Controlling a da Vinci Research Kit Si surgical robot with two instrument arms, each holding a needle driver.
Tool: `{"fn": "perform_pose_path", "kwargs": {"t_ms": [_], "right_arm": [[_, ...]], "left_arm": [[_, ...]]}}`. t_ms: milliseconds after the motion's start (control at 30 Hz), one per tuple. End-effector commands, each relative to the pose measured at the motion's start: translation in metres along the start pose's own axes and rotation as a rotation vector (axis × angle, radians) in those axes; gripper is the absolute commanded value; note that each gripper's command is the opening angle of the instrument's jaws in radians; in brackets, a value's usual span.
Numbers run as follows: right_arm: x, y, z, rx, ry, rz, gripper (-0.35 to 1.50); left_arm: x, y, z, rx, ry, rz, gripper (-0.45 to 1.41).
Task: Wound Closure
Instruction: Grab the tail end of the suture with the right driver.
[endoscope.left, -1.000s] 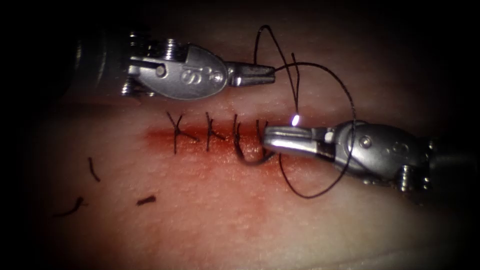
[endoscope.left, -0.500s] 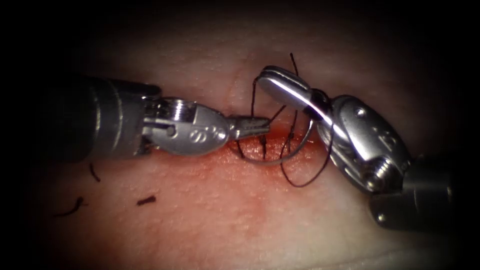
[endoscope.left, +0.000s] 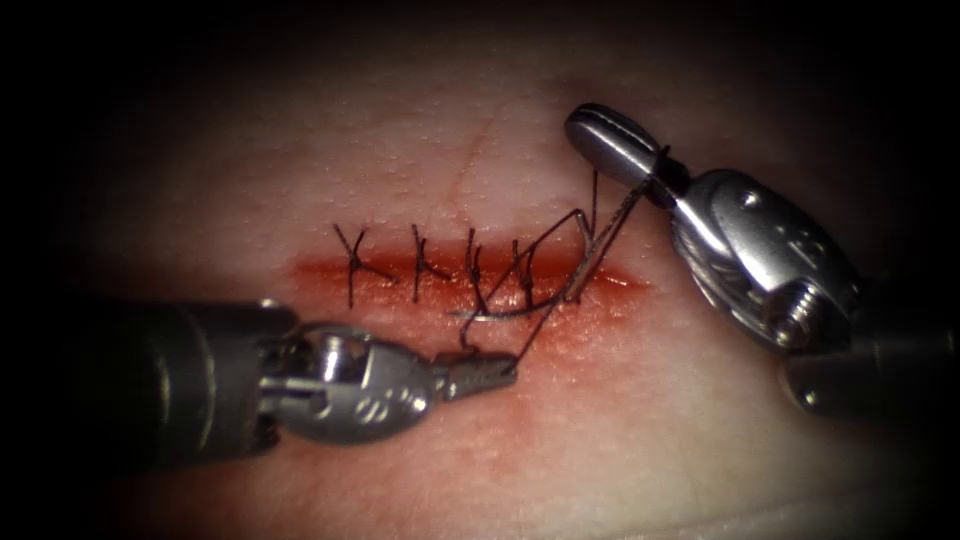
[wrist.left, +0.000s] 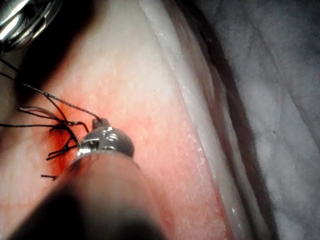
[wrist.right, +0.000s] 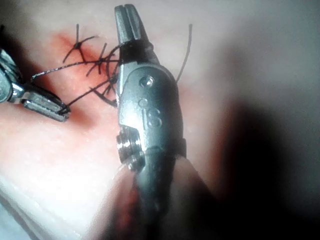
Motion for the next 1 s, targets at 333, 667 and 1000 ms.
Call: {"fn": "perform_pose_path", "kwargs": {"t_ms": [333,667,1000], "right_arm": [[-0.0021,0.0023,0.0019,-0.074,-0.146,0.061,0.94],[-0.006,0.0023,-0.0009,-0.11,-0.13,0.184,0.88],[-0.0082,0.0037,-0.0011,-0.147,-0.14,0.239,0.83]], "left_arm": [[0.0008,0.0009,0.0009,-0.01,-0.005,0.004,-0.45],[0.0009,0.0013,0.0004,-0.01,-0.006,0.0,-0.45],[0.0014,0.0017,0.0003,-0.013,-0.006,-0.005,-0.45]]}}
